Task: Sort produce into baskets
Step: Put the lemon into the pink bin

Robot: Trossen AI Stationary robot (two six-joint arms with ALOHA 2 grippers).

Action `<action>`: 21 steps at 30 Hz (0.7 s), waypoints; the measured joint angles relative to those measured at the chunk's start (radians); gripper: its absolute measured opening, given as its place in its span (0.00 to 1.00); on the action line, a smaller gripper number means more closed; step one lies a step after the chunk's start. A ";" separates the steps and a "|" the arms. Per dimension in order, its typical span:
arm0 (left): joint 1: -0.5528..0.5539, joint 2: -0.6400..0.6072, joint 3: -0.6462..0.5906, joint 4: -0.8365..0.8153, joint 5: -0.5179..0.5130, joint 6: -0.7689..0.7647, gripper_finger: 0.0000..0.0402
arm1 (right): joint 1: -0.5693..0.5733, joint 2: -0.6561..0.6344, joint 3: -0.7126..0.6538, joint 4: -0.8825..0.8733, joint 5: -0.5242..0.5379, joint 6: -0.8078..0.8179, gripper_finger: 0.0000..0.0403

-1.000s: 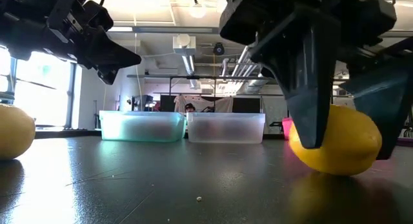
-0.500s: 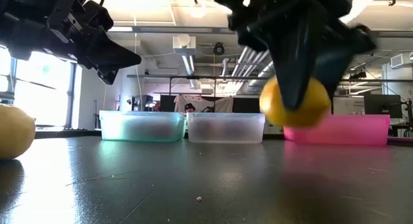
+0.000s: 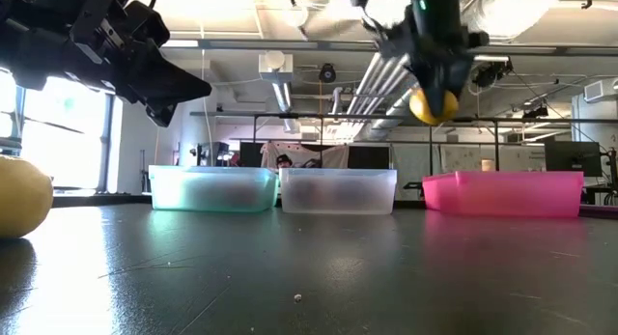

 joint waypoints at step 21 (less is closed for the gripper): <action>0.002 0.000 0.000 -0.028 0.000 -0.003 0.00 | -0.744 -0.215 -0.585 0.583 -0.117 -0.529 0.37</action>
